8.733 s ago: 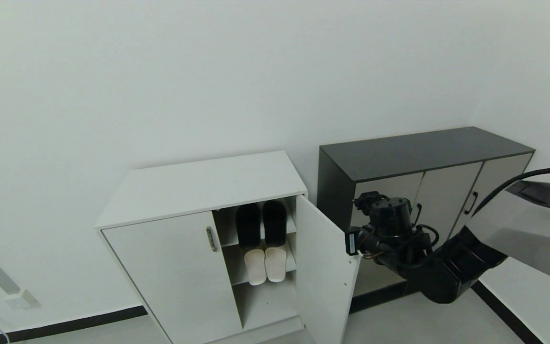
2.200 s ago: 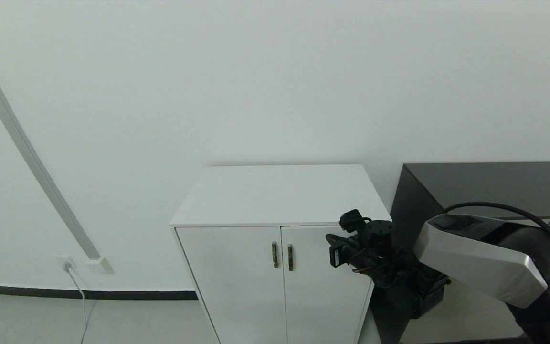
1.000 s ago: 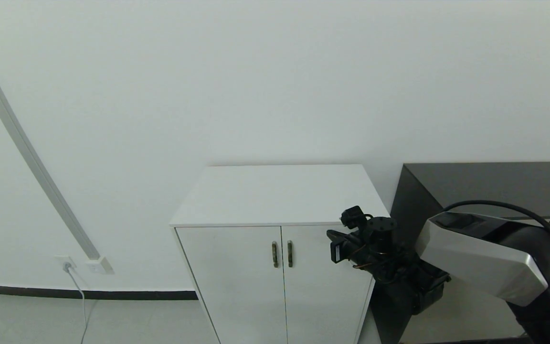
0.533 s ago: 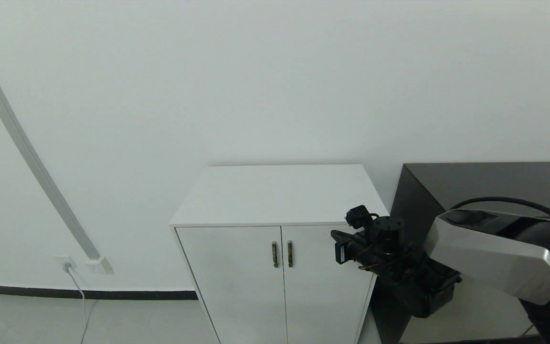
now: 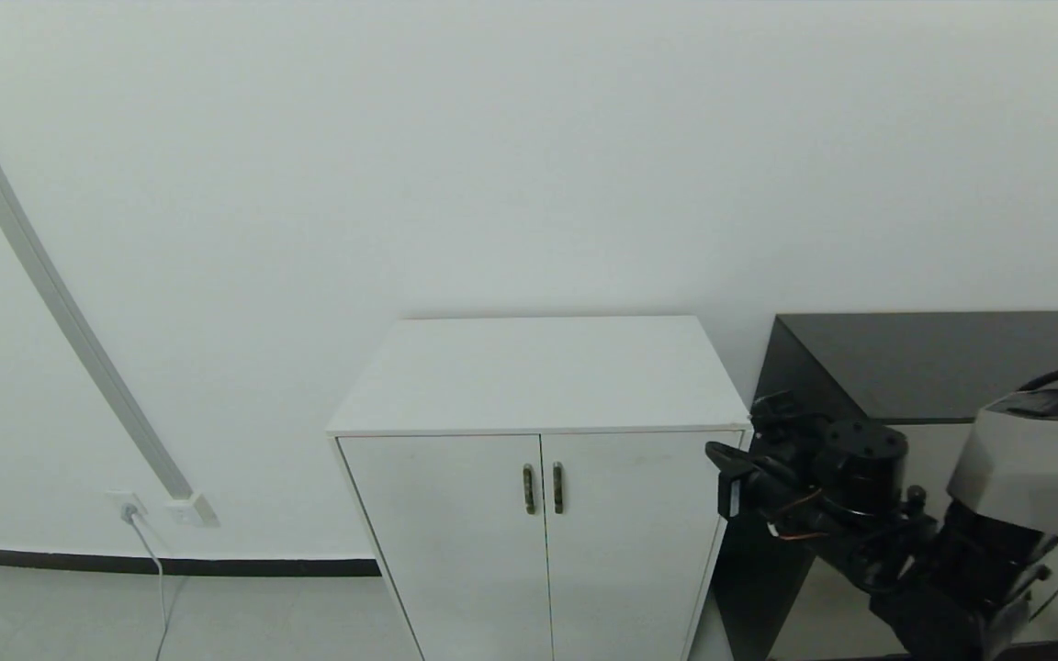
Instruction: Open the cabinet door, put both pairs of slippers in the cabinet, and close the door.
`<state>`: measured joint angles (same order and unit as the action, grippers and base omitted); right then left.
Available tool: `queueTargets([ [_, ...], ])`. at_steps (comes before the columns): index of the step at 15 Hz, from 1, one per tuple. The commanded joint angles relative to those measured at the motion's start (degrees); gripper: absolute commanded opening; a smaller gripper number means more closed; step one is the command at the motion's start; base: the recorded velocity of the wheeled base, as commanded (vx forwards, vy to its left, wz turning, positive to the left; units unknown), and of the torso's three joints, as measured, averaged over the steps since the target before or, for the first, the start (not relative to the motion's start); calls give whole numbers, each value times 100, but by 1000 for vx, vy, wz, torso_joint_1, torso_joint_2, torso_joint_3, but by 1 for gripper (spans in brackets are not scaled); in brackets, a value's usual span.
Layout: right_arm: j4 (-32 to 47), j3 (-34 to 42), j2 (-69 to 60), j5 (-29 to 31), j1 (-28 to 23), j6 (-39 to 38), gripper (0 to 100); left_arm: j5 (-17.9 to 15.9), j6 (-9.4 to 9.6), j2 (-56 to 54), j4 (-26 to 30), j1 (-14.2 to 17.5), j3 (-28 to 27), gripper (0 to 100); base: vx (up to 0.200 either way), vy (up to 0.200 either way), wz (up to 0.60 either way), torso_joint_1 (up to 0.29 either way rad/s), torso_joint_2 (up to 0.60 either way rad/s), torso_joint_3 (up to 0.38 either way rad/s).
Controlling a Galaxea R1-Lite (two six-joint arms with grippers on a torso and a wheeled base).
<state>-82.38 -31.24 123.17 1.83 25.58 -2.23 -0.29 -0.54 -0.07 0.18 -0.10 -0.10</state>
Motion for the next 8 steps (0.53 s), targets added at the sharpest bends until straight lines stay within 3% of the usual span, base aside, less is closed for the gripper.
queueTargets([
  [1,-164,989,-1067,72,-536,3,0,3,1,7,-1,1,1,0,0,0,0,0,0,0],
  [5,-146,2228,-2201,90,-1362,39,0,-6,1,7,-1,1,1,0,0,0,0,0,0,0],
  [8,-102,2650,-2790,90,-1846,82,0,-6,1,7,-1,1,1,0,0,0,0,0,0,0],
])
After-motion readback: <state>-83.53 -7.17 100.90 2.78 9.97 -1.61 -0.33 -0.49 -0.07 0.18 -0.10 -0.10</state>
